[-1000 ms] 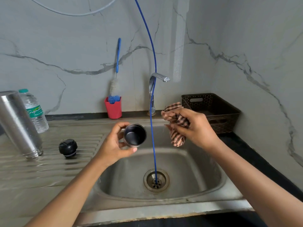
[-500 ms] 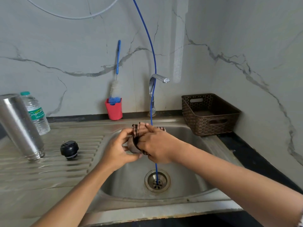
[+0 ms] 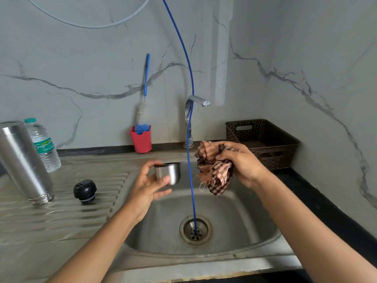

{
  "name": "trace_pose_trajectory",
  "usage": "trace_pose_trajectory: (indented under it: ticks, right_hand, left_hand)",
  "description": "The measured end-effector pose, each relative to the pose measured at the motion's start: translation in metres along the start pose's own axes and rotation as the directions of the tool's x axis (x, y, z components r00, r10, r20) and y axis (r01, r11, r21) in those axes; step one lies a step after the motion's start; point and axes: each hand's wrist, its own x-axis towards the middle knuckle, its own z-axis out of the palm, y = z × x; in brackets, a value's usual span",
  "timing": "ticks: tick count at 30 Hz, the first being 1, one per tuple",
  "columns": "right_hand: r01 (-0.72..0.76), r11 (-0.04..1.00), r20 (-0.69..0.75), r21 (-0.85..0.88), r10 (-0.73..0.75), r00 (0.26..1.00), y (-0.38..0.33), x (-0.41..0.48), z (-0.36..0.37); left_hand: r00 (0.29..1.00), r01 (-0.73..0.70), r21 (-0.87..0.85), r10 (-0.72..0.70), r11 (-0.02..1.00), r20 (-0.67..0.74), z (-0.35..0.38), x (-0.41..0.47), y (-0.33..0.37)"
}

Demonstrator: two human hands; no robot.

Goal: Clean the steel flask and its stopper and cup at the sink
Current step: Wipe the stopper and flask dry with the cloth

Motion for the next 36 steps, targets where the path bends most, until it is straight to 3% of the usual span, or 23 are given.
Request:
trace_pose_trajectory:
  ticks: [3,6,13,16,21,24,26,28,31,34,35,36]
  right_hand:
    - [-0.019,0.987,-0.152,0.157,0.043,0.987,0.011,0.000,0.000]
    - [-0.011,0.986,-0.189,0.164,0.042,0.981,0.020,-0.004,0.012]
    - [0.064,0.997,-0.235,-0.035,-0.071,0.969,0.041,-0.012,0.042]
    - [0.102,0.987,-0.230,-0.128,-0.129,0.965,0.051,-0.016,0.049]
    - [0.177,0.909,-0.209,-0.378,-0.270,0.940,0.053,-0.021,0.050]
    - [0.232,0.806,-0.182,-0.544,-0.384,0.905,0.050,-0.023,0.043]
    - [0.280,0.706,-0.127,-0.650,-0.464,0.877,0.050,-0.022,0.040]
    - [0.337,0.569,0.016,-0.750,-0.494,0.869,0.055,-0.019,0.040]
    - [0.459,0.383,0.323,-0.802,-0.369,0.872,0.069,-0.017,0.048]
    - [0.633,0.157,0.566,-0.758,-0.325,0.758,0.081,-0.013,0.049]
    - [0.651,0.144,0.580,-0.746,-0.339,0.740,0.083,-0.011,0.049]
    - [0.630,0.201,0.543,-0.750,-0.358,0.760,0.083,-0.007,0.049]
  left_hand:
    - [0.996,0.092,-0.149,-0.092,0.985,0.008,0.003,0.000,0.000]
    - [0.987,0.160,-0.233,-0.160,0.959,0.022,0.012,-0.002,-0.004]
    - [0.975,0.140,-0.286,-0.182,0.948,-0.128,0.026,-0.002,-0.006]
    - [0.971,0.058,-0.172,-0.096,0.983,-0.220,0.026,0.000,-0.005]
    - [0.957,-0.009,0.171,0.058,0.985,-0.285,0.029,0.001,-0.003]
    - [0.958,0.063,0.214,0.001,0.975,-0.287,0.026,0.001,-0.008]
    - [0.947,0.153,0.151,-0.101,0.977,-0.305,0.025,0.001,-0.011]
    - [0.936,0.228,0.064,-0.201,0.972,-0.289,0.026,-0.001,-0.010]
    - [0.938,0.252,0.013,-0.241,0.968,-0.249,0.024,0.001,-0.010]
    - [0.947,0.257,0.021,-0.248,0.966,-0.203,0.021,-0.001,-0.010]
    - [0.953,0.239,0.031,-0.229,0.970,-0.197,0.020,-0.002,-0.009]
    - [0.961,0.211,0.042,-0.200,0.977,-0.190,0.020,-0.002,-0.009]
